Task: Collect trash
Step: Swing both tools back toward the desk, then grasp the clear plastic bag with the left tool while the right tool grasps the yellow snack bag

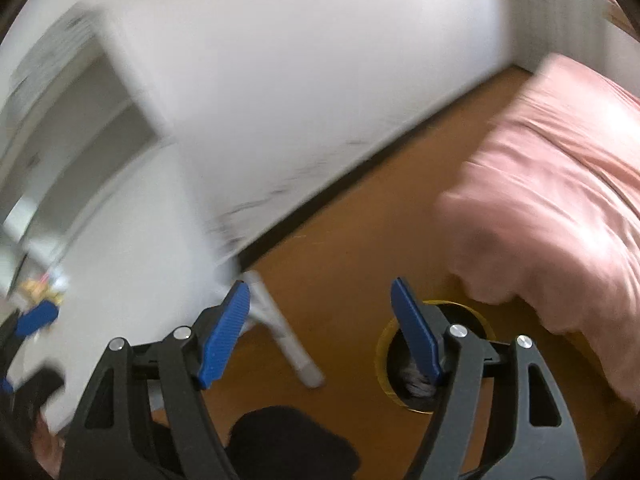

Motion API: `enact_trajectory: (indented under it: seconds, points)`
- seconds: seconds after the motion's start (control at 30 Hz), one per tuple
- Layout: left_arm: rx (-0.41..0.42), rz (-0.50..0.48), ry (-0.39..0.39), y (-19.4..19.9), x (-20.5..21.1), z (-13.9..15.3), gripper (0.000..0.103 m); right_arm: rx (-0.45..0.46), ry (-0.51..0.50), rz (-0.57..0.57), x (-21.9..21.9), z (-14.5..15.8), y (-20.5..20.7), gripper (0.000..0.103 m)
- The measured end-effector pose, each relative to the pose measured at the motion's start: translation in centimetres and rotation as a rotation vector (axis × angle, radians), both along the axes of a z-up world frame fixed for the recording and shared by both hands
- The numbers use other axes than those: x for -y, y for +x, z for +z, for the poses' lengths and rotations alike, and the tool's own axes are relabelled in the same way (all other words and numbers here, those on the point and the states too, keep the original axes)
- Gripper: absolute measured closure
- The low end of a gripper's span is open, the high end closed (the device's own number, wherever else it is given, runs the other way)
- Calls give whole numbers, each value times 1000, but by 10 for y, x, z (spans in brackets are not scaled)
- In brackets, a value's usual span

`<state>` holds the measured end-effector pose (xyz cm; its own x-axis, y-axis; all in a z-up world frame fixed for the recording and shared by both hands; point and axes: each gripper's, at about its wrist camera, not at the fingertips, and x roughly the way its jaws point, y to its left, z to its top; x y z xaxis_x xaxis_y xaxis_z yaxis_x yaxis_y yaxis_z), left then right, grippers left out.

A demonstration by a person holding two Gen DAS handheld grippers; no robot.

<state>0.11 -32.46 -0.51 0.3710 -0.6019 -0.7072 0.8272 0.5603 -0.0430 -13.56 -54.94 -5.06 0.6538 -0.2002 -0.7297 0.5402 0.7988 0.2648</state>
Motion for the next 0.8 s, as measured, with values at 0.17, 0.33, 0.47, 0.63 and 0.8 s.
enact_trajectory:
  seconds: [0.17, 0.33, 0.47, 0.63, 0.8]
  points:
    - [42, 305, 26, 60, -117, 4, 10, 44, 72, 316, -87, 15, 75, 32]
    - [7, 571, 37, 97, -227, -1, 10, 59, 45, 584, -183, 31, 144, 32]
    - [-22, 678, 21, 104, -285, -3, 10, 80, -7, 767, -256, 46, 200, 32]
    - [-26, 766, 23, 98, -351, -7, 10, 95, -130, 911, -317, 62, 257, 32]
    - [-35, 814, 32, 111, -383, -13, 10, 56, -264, 980, -358, 54, 294, 40]
